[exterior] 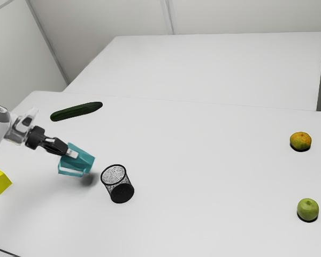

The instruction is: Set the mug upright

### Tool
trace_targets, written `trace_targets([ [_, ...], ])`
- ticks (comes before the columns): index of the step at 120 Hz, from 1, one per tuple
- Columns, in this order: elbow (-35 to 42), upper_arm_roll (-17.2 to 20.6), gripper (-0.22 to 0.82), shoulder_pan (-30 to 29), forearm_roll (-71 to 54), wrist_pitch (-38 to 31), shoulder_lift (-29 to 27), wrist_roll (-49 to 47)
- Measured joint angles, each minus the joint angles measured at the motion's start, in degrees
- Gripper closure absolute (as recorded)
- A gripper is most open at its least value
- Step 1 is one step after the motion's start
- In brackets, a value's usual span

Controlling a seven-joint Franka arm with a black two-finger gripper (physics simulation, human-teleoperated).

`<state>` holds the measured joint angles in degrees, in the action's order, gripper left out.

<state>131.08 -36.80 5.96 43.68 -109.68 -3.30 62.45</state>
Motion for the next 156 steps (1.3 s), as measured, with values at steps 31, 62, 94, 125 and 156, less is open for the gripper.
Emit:
trace_targets([
  [31,-7.6,6.4,0.78,0.3,-8.6,-2.6,2.8,-2.0],
  [62,-15.3,13.4,0.78,2.8,-22.1,-4.9,8.2,-6.6],
  [94,-17.5,21.3,0.78,5.9,-35.8,-8.0,10.5,-15.0],
  [125,-14.8,23.4,0.78,6.3,-45.1,-15.4,10.3,-23.0],
  [156,-11.0,23.6,0.78,7.1,-46.8,-22.4,10.5,-28.7],
])
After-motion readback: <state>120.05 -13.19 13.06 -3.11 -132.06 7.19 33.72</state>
